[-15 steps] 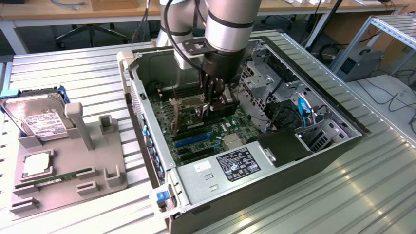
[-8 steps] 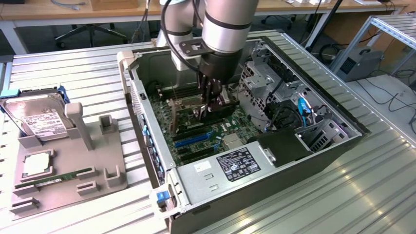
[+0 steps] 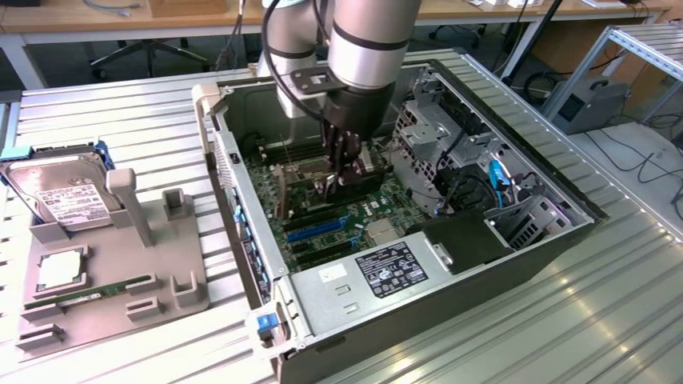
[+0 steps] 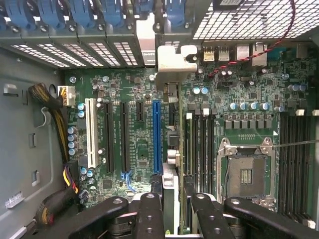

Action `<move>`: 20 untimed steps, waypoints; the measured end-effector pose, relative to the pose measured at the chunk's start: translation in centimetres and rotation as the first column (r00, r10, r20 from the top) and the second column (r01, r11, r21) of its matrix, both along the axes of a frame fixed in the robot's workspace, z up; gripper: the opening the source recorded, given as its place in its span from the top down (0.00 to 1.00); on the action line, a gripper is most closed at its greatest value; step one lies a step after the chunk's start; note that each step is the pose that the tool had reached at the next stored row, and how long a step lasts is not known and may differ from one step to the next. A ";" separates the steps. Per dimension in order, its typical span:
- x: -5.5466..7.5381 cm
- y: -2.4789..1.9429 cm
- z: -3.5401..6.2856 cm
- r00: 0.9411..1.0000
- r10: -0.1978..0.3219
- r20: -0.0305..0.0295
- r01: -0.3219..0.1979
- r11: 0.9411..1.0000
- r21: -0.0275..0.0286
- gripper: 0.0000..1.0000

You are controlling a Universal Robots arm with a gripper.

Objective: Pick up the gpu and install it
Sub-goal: 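Insert the gpu into the slot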

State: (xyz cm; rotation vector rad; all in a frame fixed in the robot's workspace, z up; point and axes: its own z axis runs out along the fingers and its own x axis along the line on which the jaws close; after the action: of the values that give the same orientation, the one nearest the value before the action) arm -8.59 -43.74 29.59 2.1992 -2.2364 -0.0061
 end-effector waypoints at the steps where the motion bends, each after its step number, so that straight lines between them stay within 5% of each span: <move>1: 0.0 -0.04 -0.01 1.000 0.000 0.000 0.000 1.000 0.000 0.73; 20: -0.7 -0.96 -0.22 1.000 0.000 0.000 0.000 1.000 0.000 0.73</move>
State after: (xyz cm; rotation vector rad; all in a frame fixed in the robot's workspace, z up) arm -9.24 -44.71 29.37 2.1991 -2.2366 -0.0061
